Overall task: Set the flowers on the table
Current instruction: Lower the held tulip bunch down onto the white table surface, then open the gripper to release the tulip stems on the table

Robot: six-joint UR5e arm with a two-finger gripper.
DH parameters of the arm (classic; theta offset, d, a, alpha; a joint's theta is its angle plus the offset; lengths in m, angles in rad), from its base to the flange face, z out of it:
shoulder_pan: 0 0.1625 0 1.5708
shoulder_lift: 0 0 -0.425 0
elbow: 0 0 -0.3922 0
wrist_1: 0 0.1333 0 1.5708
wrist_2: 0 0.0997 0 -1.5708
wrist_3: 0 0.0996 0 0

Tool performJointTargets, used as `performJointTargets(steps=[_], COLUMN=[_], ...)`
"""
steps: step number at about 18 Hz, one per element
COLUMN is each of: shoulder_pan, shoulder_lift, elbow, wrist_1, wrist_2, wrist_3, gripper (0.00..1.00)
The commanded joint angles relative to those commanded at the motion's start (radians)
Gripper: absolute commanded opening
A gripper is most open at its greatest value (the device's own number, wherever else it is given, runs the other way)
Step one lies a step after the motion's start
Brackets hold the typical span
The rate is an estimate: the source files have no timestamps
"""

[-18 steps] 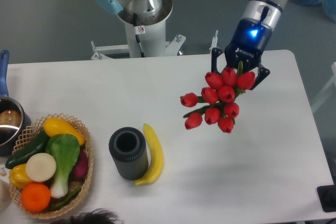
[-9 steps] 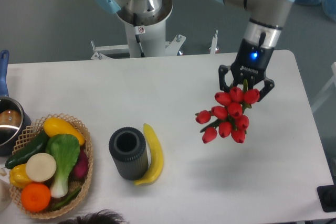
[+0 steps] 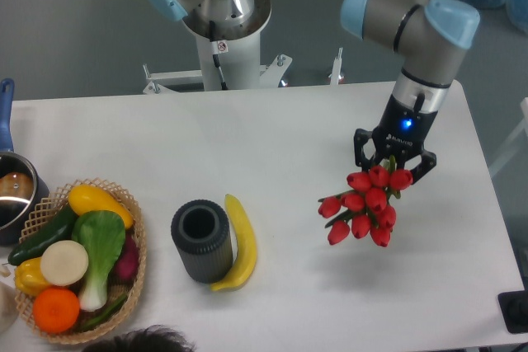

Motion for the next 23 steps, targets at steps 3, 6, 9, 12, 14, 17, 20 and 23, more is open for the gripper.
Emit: performJointTargets(steps=[3, 6, 9, 12, 14, 17, 20, 23], shoulder_pan=[-0.006, -0.020, -0.023, -0.035, -0.034, -0.031, -0.032, -0.032], shoulder_lift=[-0.037, -0.068, -0.104, -0.115, -0.104, -0.089, -0.039, 0.007], elbow=[0.014, 0.026, 0.041, 0.048, 0.048, 0.077, 0.069, 0.069], wrist_1=[0.000, 0.000, 0.002, 0.002, 0.002, 0.002, 0.002, -0.005], wrist_2=[0.002, 0.018, 0.023, 0.022, 0.021, 0.028, 0.058, 0.075], wrist_3=[0.000, 0.000, -0.002, 0.000, 0.000, 0.041, 0.055, 0.048], gripper=[0.45, 0.45, 0.45, 0.45, 0.48, 0.99, 1.00, 1.00])
